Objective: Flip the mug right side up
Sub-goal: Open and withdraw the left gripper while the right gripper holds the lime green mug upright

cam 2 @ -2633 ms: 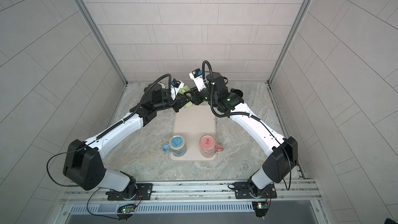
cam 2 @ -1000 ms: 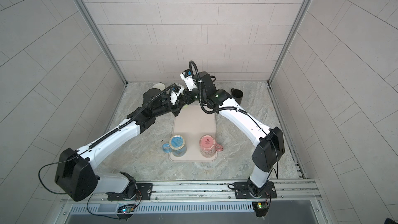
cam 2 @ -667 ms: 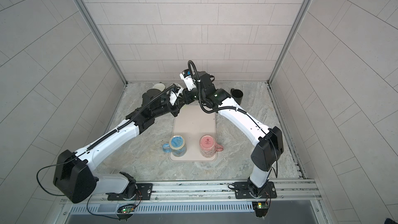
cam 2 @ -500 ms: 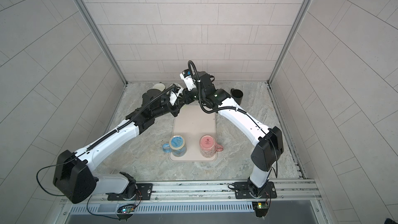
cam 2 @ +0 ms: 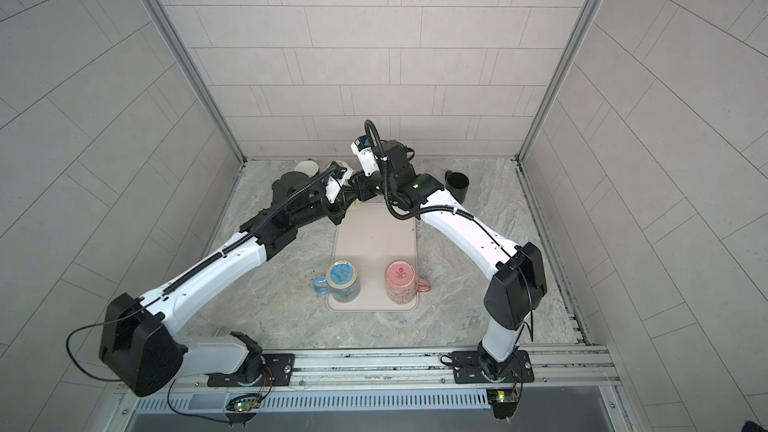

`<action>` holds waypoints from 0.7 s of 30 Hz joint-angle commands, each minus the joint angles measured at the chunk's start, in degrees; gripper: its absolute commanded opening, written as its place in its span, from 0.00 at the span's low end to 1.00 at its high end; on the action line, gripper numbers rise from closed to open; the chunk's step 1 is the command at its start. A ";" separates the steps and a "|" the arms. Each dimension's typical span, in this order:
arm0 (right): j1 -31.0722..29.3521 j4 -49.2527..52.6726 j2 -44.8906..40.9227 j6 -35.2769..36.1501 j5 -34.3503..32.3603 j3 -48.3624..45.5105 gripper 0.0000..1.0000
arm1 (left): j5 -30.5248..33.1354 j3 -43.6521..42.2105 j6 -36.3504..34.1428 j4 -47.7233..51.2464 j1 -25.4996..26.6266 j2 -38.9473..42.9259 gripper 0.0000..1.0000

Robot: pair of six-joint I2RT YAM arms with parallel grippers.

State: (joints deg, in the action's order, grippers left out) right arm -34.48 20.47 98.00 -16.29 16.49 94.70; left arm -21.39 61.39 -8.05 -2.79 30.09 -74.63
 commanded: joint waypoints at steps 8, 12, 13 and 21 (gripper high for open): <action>2.08 -0.13 0.36 -0.93 -4.31 -1.83 0.00 | 0.22 2.34 -1.71 -7.06 0.43 4.27 0.25; 3.13 -3.88 0.35 -1.03 -4.94 -3.16 0.00 | 2.56 1.86 -2.03 -5.77 0.43 5.18 0.26; 3.39 -5.03 0.38 -0.90 -5.13 -3.50 0.00 | 3.59 1.89 -2.05 -5.32 0.47 5.35 0.26; 6.12 -21.26 3.87 0.32 -5.35 -7.20 0.00 | 12.90 5.38 2.55 2.63 -0.70 4.58 0.28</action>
State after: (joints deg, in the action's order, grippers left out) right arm -29.12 12.58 100.92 -16.56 11.68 87.92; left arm -12.47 63.75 -7.99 -3.53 30.17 -70.54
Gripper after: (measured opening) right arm 0.131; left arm 0.277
